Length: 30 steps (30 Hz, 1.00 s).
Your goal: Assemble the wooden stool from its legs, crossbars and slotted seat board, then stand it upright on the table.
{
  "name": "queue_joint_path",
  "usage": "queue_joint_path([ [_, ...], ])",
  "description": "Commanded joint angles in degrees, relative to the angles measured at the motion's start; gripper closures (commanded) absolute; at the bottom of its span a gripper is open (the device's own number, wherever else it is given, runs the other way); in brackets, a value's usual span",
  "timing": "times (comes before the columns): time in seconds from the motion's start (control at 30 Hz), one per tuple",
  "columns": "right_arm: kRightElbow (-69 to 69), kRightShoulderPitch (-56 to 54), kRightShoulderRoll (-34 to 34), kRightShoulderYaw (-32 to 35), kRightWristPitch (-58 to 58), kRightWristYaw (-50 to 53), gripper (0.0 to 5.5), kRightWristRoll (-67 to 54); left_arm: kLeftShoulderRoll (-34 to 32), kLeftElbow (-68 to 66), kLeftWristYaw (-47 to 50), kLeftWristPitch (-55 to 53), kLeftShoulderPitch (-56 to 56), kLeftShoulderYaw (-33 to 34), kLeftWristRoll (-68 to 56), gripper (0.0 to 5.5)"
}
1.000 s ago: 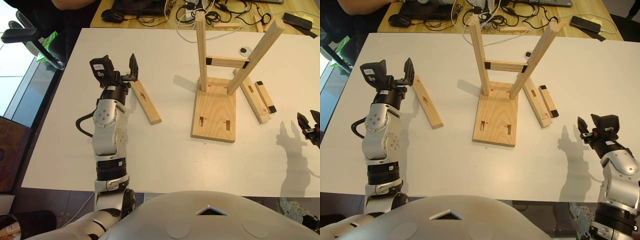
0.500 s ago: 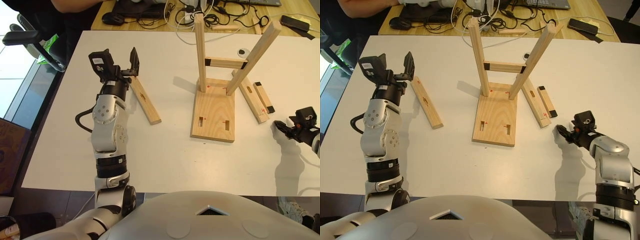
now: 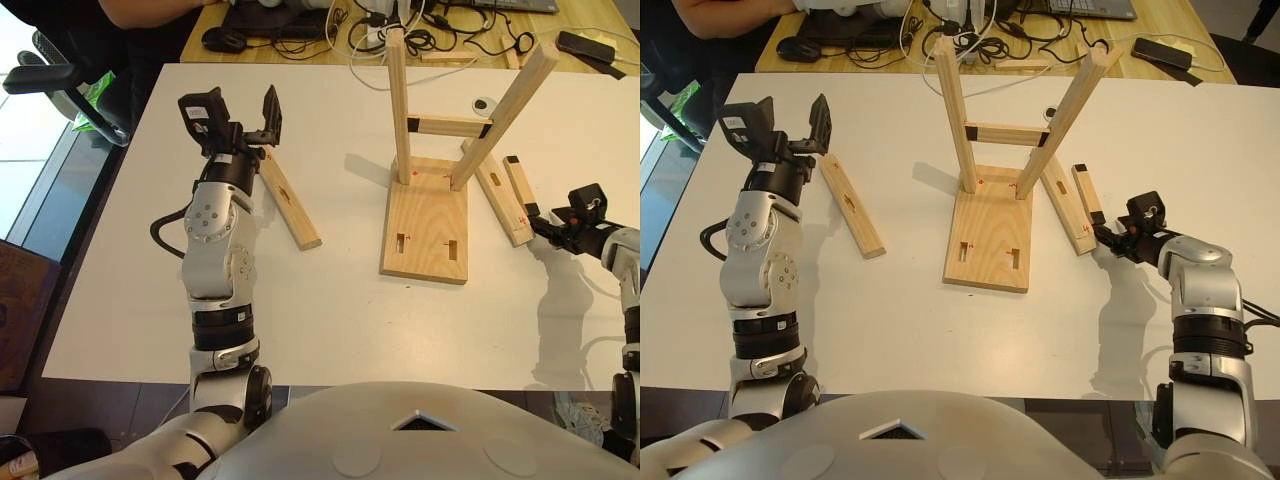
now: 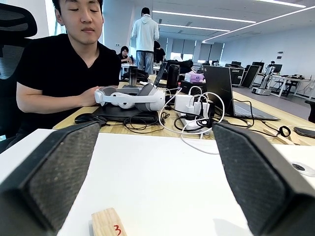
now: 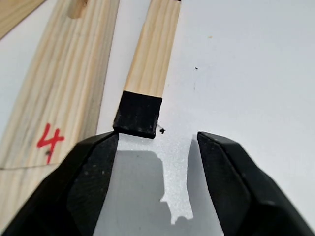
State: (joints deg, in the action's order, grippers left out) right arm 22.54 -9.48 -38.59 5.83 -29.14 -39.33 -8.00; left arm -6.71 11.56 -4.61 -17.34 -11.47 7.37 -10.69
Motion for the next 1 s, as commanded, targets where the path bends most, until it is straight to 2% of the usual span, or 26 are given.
queue_joint_path([
  [0.03, -0.32, 4.4, 2.06, -2.44, -5.11, -1.27, 2.52, -0.64, -0.75, -1.32, -0.71, -0.31, -0.38, -0.07, 0.15, 1.28],
  [0.23, -10.32, 11.27, 1.78, 0.49, -11.19, 1.75, 2.52, -3.69, -0.38, -1.52, -0.81, 0.28, 0.39, -0.24, 0.43, 1.28],
  [0.4, -5.21, 7.57, 3.96, -0.23, -10.19, 5.96, 2.52, -2.27, 0.13, -0.92, -0.71, -0.56, -1.16, -0.77, -0.02, 1.28],
  [0.7, 6.56, -0.96, 3.94, -3.12, -9.46, 4.56, 2.52, -1.18, 0.19, -0.77, -0.76, -1.41, -2.7, -1.01, -0.43, 1.28],
  [1.0, 8.57, -0.46, 1.52, -5.22, -14.08, 4.22, 3.78, -0.47, 1.05, -0.85, 0.4, -1.69, -3.85, -0.52, -0.6, 1.28],
])
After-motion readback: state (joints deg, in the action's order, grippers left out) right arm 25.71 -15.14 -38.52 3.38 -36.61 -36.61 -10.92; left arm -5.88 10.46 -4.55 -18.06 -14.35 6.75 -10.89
